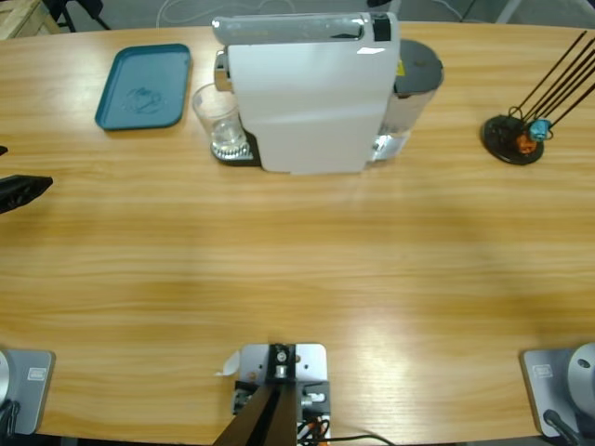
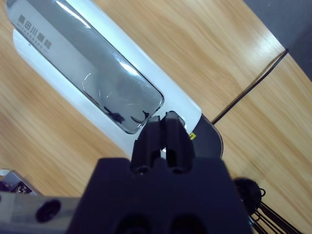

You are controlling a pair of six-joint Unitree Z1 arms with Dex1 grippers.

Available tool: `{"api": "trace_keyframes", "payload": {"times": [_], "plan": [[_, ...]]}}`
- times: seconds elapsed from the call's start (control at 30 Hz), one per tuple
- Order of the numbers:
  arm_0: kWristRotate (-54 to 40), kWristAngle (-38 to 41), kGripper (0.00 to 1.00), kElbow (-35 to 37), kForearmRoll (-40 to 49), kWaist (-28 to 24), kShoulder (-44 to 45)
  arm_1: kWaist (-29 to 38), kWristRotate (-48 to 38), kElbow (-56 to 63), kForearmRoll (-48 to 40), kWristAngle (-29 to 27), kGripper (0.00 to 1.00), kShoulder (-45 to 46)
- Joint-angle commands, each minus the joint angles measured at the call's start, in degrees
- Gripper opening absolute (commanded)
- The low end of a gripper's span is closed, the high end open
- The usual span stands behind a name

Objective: Pour coffee

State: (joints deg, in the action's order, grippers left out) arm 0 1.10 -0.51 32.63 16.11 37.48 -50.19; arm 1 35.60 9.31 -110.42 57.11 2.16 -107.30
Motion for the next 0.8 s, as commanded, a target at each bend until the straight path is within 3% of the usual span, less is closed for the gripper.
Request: {"api": "trace_keyframes", "payload": {"times": [0.03, 0.8], "plan": [[-0.58, 0.86, 0.918, -1.96, -0.56, -0.57, -0.25, 0.61, 0.79, 1.0, 0.84, -3.85, 0.0, -2.74], [-0.49, 0.72, 0.918, -1.87, -0.64, -0.58, -0.64, 1.19, 0.02, 6.91, -0.55, -4.18, 0.0, -2.42]]}}
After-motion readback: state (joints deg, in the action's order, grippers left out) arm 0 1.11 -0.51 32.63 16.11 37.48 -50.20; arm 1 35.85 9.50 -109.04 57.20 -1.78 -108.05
